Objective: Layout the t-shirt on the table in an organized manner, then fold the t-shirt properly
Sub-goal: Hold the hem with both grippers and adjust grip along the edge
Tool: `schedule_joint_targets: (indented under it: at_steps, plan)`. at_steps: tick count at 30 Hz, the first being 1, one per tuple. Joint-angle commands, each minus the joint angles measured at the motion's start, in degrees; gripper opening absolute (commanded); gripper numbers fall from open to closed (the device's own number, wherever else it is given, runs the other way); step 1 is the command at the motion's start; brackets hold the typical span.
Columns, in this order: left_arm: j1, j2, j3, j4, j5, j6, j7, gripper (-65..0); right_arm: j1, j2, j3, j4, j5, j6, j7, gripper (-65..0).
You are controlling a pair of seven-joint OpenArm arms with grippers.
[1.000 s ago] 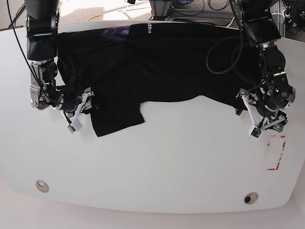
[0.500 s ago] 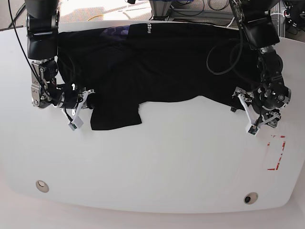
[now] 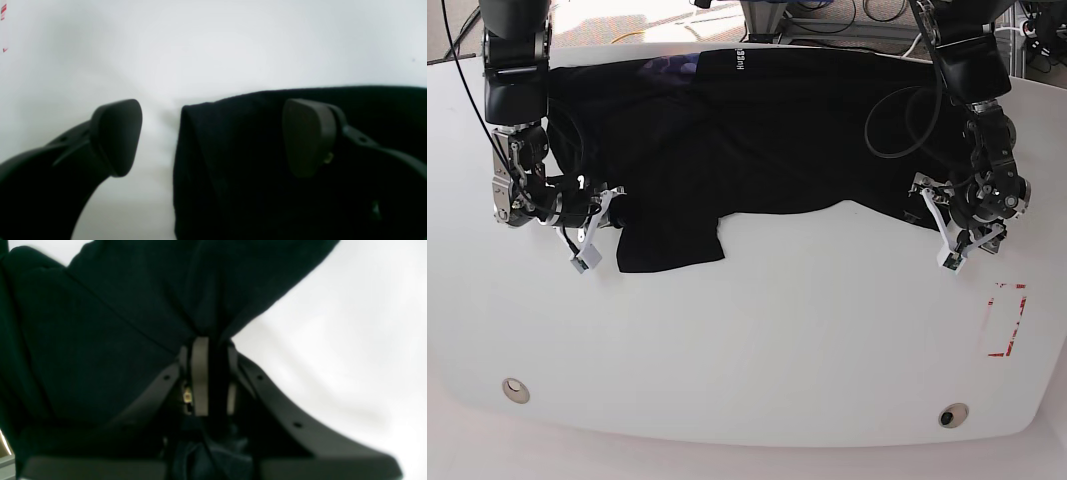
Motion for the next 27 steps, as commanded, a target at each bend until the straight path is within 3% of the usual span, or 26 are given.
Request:
schedule_joint_targets:
  at_steps: [1,6,20,27]
  plan:
    - [-0.4,-0.7,-0.1,0.6,-0.3,0.1,-0.8,0.0,1.1,0.9,0.5,0.8,0.3,0.0,-0.4,-58.7]
    - [0.5,-0.8,-0.1,0.5,-0.3,0.1,-0.8,-0.7,1.1,1.0,0.5,0.8,0.3,0.0,-0.4,-58.7]
    - [1.1,-1.5,-0.1,-2.6,-0.4,0.1,-0.8,-45.7,1.1,1.0,0.5,0.8,0.3,0.0,-0.4,-58.7]
    - [1.2,-1.5,-0.1,-1.1,-0.4,0.1,-0.8,-61.2,1.5,1.1,0.5,0.9,0.6,0.0,-0.7,-59.1]
